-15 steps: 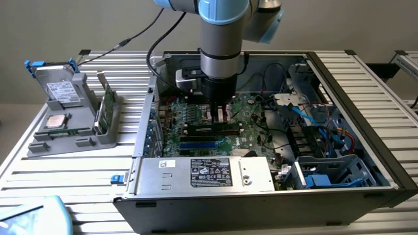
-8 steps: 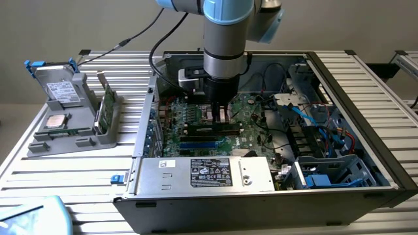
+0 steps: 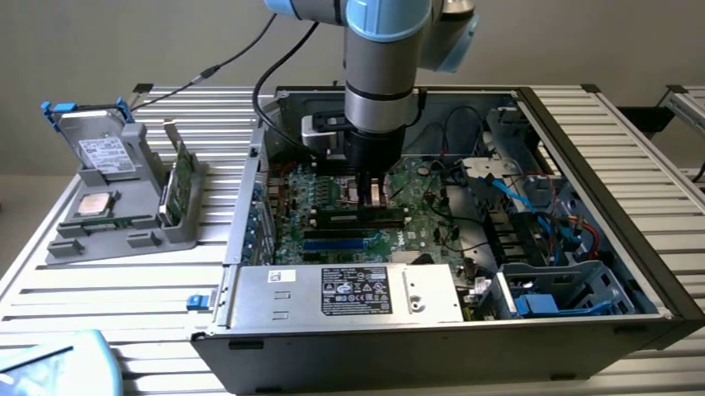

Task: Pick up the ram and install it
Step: 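Insert the ram into the slot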

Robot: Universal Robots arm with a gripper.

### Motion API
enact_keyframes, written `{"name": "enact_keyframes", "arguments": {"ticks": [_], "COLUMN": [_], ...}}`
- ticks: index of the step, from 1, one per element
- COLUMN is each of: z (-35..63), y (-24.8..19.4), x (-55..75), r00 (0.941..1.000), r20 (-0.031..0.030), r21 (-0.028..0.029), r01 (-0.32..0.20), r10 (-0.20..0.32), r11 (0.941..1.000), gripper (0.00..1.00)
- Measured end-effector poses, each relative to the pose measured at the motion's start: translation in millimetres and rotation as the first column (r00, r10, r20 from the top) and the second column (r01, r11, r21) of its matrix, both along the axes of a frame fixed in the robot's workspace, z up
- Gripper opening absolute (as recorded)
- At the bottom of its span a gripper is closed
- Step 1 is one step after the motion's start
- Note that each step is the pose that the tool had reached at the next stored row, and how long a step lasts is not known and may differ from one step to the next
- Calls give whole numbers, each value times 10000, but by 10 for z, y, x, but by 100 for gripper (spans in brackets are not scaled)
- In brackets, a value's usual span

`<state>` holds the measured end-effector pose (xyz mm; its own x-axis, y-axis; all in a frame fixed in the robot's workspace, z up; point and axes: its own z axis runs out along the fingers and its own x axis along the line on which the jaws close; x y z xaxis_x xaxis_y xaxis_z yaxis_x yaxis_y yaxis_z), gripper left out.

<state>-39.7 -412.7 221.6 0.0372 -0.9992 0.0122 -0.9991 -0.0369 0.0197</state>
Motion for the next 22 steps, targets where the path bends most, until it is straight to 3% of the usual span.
{"name": "enact_keyframes", "arguments": {"ticks": [8,22], "z": [0,2], "y": [-1,-1], "x": [10,51], "r00": [9999,9996], "r20": [-150,-284], "r21": [-1,-1], "r01": [0,1], "r10": [0,-1], "r11": [10000,10000], "gripper": [15,15]}}
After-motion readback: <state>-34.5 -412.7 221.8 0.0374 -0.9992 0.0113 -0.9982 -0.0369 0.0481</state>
